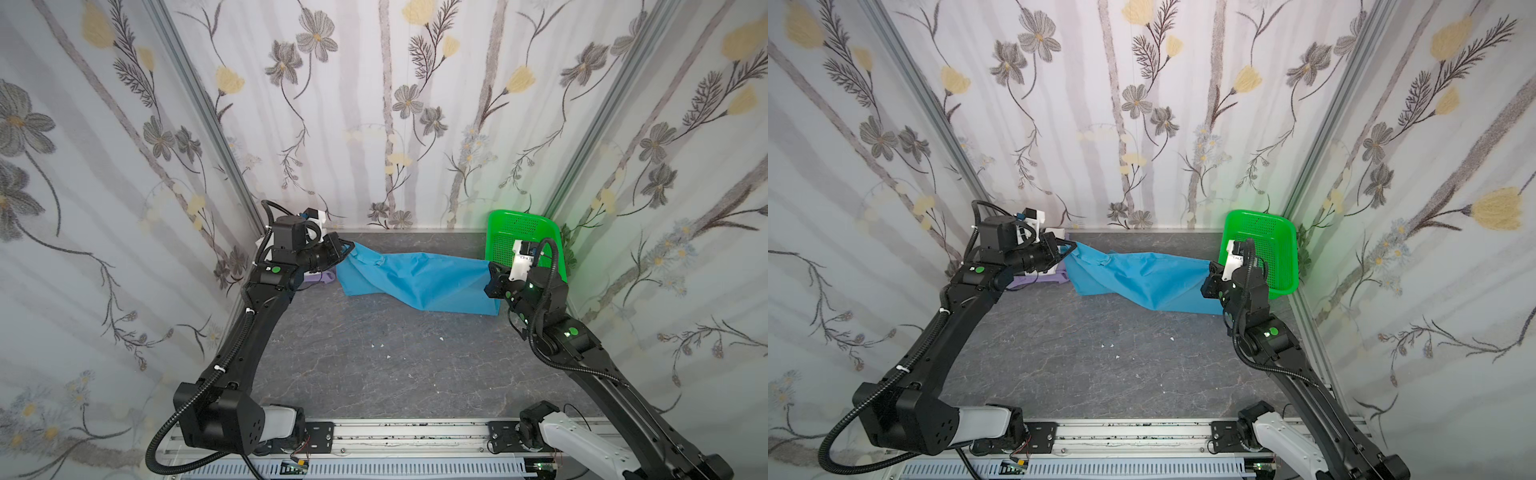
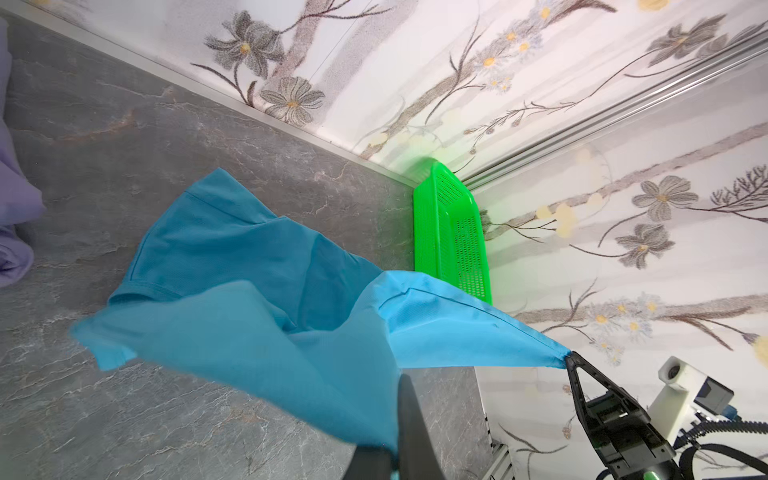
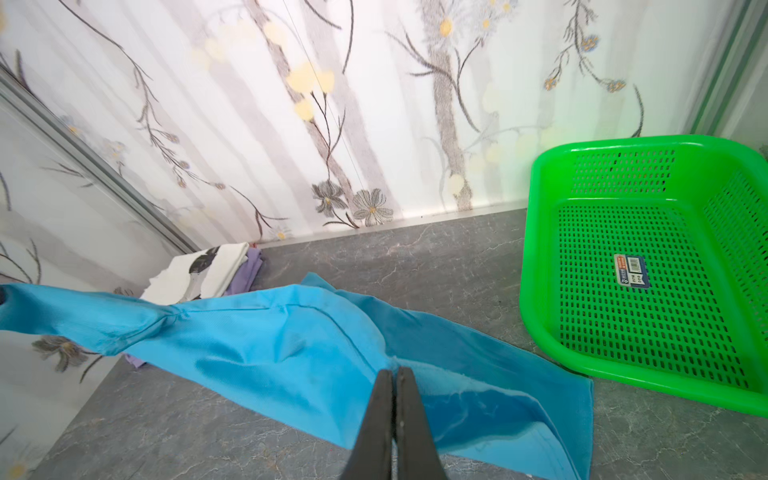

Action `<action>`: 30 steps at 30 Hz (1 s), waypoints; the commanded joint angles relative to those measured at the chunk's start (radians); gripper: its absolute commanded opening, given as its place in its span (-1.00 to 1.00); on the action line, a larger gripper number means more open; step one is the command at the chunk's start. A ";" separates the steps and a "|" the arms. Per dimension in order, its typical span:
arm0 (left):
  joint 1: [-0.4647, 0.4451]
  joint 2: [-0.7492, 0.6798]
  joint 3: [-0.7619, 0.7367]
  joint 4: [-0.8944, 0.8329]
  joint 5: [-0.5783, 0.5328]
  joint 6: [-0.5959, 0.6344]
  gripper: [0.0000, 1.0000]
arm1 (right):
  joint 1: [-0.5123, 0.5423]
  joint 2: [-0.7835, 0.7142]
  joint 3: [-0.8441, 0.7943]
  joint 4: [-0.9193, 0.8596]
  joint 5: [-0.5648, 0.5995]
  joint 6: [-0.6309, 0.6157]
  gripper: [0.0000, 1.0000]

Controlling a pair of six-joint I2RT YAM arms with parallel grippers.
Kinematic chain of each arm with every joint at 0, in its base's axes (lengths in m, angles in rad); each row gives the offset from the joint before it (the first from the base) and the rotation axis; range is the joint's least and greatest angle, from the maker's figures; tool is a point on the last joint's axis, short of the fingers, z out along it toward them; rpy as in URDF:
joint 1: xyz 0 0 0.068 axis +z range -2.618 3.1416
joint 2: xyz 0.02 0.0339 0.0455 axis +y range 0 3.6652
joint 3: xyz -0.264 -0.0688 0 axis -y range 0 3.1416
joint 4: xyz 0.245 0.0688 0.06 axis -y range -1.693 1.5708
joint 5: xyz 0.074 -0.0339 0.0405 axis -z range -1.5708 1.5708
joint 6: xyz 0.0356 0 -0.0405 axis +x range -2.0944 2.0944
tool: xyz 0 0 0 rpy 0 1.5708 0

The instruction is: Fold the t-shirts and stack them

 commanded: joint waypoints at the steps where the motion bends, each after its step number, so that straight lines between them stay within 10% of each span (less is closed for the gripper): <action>1: 0.003 -0.054 -0.047 -0.029 0.162 0.040 -1.00 | 0.020 -0.159 -0.078 -0.123 0.022 0.090 -1.00; 6: 0.005 -0.266 -0.144 -0.034 0.231 0.078 -1.00 | 0.073 -0.432 -0.190 -0.265 0.134 0.195 -1.00; 16: 0.017 -0.387 -0.284 0.015 0.174 -0.041 -1.00 | 0.075 -0.509 -0.180 -0.470 0.324 0.324 -1.00; 30: -0.120 0.019 -0.545 0.284 -0.017 -0.131 -1.00 | 0.055 0.040 -0.420 -0.009 0.149 0.444 -1.00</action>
